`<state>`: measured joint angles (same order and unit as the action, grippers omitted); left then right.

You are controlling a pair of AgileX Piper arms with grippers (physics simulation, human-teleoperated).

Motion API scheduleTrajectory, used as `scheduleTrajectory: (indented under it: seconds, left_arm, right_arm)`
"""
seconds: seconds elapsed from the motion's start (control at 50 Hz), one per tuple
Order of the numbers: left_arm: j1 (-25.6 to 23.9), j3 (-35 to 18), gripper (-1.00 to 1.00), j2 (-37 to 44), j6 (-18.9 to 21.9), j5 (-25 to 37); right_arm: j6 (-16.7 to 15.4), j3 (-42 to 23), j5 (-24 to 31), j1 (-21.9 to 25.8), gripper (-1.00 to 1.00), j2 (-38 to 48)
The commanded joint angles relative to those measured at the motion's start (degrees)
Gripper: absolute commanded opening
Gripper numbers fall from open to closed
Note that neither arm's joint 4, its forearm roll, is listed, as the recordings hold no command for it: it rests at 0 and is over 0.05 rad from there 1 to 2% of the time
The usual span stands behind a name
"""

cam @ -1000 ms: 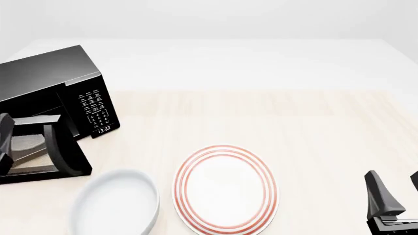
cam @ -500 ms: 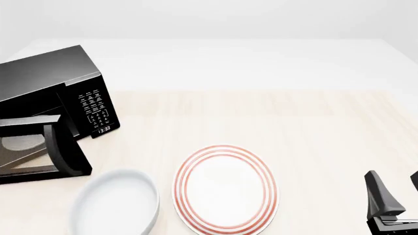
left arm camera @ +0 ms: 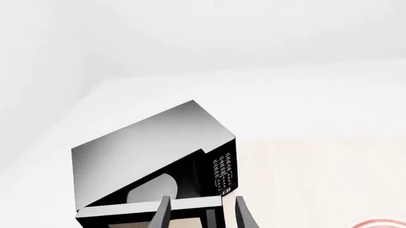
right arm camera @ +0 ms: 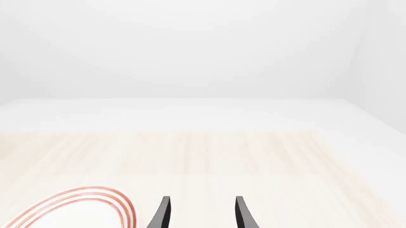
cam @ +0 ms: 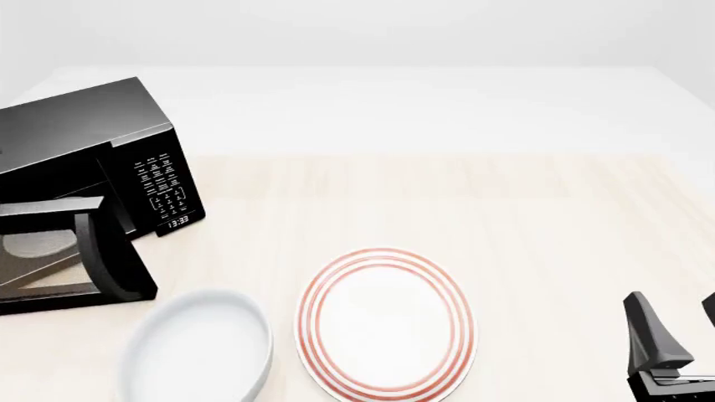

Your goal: Open the microwave.

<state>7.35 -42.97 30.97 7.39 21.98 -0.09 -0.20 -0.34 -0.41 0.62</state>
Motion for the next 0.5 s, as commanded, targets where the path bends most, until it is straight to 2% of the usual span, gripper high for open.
scheduleTrajectory:
  seconds: [0.02, 0.04, 0.12, 0.32, 0.5]
  left_arm:
    - [-0.33, -2.13, 1.00, 4.55, -2.94, 2.69]
    - [-0.47, -2.59, 1.00, 5.26, -4.35, 2.90]
    - [-0.25, -2.62, 1.00, 7.11, -2.60, 2.96]
    - [-0.54, -6.00, 1.00, 11.62, -2.10, 4.54]
    - [0.54, -7.49, 1.00, 15.25, 2.26, 6.36]
  right_arm:
    - [0.01, 0.00, 0.00, 0.00, 1.00, 0.02]
    - [0.01, 0.00, 0.00, 0.00, 1.00, 0.01]
    - [0.00, 0.00, 0.00, 0.00, 1.00, 0.01]
    - [0.01, 0.00, 0.00, -0.01, 1.00, 0.00]
    - [0.01, 0.00, 0.00, 0.00, 1.00, 0.00]
